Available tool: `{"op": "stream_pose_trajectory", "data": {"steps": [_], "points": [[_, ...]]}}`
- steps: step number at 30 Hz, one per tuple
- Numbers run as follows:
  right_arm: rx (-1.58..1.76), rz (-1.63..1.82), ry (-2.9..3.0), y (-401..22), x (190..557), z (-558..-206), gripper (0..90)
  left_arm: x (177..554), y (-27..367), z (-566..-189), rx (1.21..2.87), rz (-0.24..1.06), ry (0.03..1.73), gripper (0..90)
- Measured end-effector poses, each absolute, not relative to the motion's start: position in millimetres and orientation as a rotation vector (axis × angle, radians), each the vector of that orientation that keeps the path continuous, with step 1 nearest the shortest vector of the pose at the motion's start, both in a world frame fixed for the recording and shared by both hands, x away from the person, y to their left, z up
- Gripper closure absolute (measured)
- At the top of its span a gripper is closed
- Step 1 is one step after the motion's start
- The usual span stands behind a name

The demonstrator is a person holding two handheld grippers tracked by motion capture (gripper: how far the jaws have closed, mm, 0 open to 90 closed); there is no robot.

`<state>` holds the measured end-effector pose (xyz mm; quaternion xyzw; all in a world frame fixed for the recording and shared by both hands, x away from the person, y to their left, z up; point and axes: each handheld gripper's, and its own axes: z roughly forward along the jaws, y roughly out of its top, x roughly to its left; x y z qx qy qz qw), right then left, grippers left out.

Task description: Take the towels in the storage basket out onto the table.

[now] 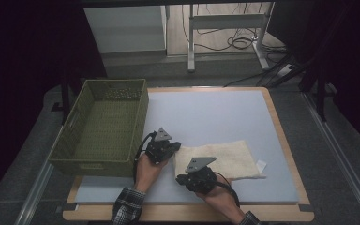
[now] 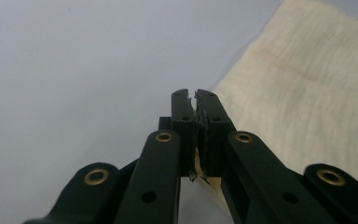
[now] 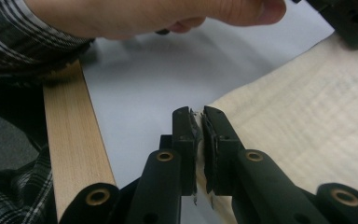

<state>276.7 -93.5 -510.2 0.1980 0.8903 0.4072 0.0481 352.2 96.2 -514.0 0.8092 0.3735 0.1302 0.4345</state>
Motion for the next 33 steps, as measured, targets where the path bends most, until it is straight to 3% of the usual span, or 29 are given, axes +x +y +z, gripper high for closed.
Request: {"op": "stream_pose_trajectory", "data": {"steps": [7,33], "points": [[0.655,1.303,2.656,-118.5,281.1,-494.2,83.4,362.0,77.3,-505.2,2.004,0.334,0.877,86.4],[0.876,1.342,2.511,-197.9,291.0,-490.4,83.2,390.1,6.5,-494.9,2.028,0.331,0.757,85.8]]}}
